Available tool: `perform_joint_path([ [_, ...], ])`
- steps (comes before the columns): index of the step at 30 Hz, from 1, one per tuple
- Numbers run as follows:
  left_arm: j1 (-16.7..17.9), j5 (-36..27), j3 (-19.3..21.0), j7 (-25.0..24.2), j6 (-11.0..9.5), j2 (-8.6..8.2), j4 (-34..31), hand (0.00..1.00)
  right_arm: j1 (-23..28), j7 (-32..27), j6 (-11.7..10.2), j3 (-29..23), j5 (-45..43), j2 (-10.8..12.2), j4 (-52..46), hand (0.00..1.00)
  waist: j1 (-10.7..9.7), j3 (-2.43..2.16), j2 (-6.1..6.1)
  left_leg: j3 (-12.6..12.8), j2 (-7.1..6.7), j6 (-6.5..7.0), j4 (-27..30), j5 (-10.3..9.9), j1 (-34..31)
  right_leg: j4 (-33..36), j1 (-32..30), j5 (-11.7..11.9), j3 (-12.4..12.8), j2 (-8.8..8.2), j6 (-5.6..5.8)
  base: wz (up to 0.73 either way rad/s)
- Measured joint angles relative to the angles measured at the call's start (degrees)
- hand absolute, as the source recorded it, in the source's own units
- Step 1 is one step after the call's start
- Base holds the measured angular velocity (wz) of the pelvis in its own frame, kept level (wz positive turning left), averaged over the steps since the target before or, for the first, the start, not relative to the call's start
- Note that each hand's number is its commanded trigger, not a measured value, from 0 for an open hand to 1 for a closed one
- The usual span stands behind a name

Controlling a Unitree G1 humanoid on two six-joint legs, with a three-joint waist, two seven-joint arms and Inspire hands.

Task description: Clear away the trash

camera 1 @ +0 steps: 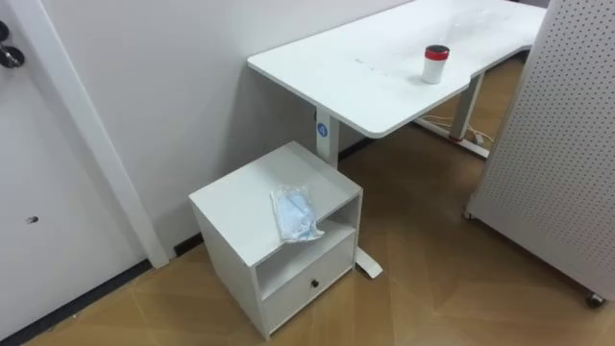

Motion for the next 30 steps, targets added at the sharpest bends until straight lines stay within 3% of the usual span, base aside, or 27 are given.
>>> perform_joint_path([
  [9,0.18,-0.33,1.34,-0.01,-0.95,0.97,1.74,0.00,0.09,3.46,0.12,0.14,0.60,0.21,1.69,1.00,1.00,0.14,-1.45,-0.09,0.01,-0.01,0.15,0.00,-0.06,-0.10,-0.02,0.00,-0.04,0.00,0.00,0.00],
  [16,1.96,3.12,1.74,-1.23,0.72,1.00,2.42,0.00,0.13,3.77,0.26,0.07,1.30,0.15,2.47,1.00,1.51,0.03,-1.09,-0.09,0.45,-0.26,1.06,-0.56,-0.20,0.17,0.07,0.00,-0.66,0.25,0.00,-0.02],
  [20,3.66,5.82,1.77,-1.56,2.50,0.55,2.49,0.00,0.47,3.52,0.50,0.12,2.47,0.20,2.61,1.00,1.60,0.21,-0.44,-0.28,2.18,-0.70,6.04,-3.12,-1.05,1.33,0.84,-0.07,-0.68,1.43,-0.10,0.00],
  [22,3.84,6.23,1.84,-1.71,3.07,0.49,2.37,0.00,0.43,3.53,0.61,0.08,2.33,0.26,2.37,1.00,1.60,0.29,-0.26,-0.53,3.36,-0.92,9.77,-4.76,-2.63,3.08,0.17,-0.91,-0.91,2.08,-1.08,0.00],
  [25,3.83,6.51,1.71,-2.80,3.49,0.62,2.33,0.00,-0.33,3.76,0.67,0.27,2.24,0.27,2.33,1.00,1.73,0.05,0.03,-0.93,5.35,-1.69,17.43,-7.67,-6.54,8.65,-2.94,-4.49,-0.76,2.89,-1.87,-0.07],
  [26,3.83,6.48,1.65,-3.33,3.62,0.60,2.42,0.00,-0.31,3.92,0.59,0.56,2.23,0.11,2.33,1.00,1.73,0.17,-0.28,-1.23,6.16,-1.97,20.51,-8.85,-8.03,11.46,-4.33,-6.17,-0.76,3.28,-2.33,0.06],
  [30,4.54,6.47,1.63,-4.00,4.19,0.63,2.37,0.00,0.78,3.90,-0.15,0.52,3.19,-0.21,2.20,1.00,1.72,0.01,-0.03,-1.52,9.05,-2.35,30.75,-9.01,-11.90,16.02,-4.71,-9.94,-0.47,4.50,-4.03,0.09],
])
